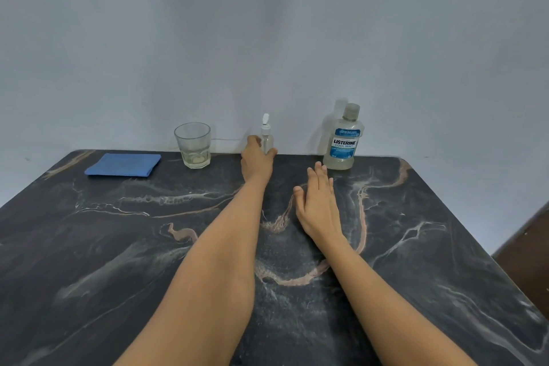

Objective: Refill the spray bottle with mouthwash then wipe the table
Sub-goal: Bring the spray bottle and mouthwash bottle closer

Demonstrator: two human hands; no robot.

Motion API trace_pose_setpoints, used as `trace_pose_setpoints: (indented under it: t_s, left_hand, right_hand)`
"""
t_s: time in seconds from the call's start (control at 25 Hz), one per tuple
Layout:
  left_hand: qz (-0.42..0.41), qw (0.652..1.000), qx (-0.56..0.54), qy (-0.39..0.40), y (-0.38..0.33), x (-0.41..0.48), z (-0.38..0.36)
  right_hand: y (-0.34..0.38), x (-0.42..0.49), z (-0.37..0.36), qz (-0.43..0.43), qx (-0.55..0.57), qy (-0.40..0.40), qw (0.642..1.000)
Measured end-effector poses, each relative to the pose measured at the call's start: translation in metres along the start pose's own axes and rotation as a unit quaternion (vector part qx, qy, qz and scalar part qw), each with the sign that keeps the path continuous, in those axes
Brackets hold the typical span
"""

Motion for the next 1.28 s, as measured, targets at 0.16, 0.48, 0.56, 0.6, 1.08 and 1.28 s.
trace_pose_setpoints:
  t_s: [0.16,0.48,0.56,0.6,1.08,1.28]
  left_hand:
    - [-0.017,1.0,0.017,-0.005,0.003,-0.052,0.03]
    - [-0.008,1.0,0.009,-0.002,0.011,-0.198,0.108]
    - [-0.01,1.0,0.007,-0.009,0.014,-0.232,0.129]
    - [-0.01,1.0,0.006,-0.014,0.015,-0.248,0.138]
    - [0.002,0.999,0.002,-0.033,0.021,-0.321,0.171]
    - [0.031,0.998,-0.029,-0.036,0.023,-0.331,0.171]
  right_hand:
    - [0.014,-0.009,0.012,0.023,-0.008,0.02,0.999]
    - [0.05,-0.1,0.056,-0.039,0.064,0.042,0.996]
    - [0.058,-0.126,0.068,-0.051,0.076,0.049,0.995]
    - [0.063,-0.137,0.073,-0.056,0.083,0.051,0.994]
    - [0.083,-0.201,0.103,-0.048,0.09,0.038,0.994]
    - [0.07,-0.201,0.101,-0.055,0.089,0.038,0.994]
Point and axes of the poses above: each hand's wrist, its own x-axis towards the middle knuckle, its own z-axis out of the back of the hand, y = z × x, the point moved 7 cm from there along x, towards the middle knuckle, and after that the axes turned 3 degrees about z, right-handed, at the moved point
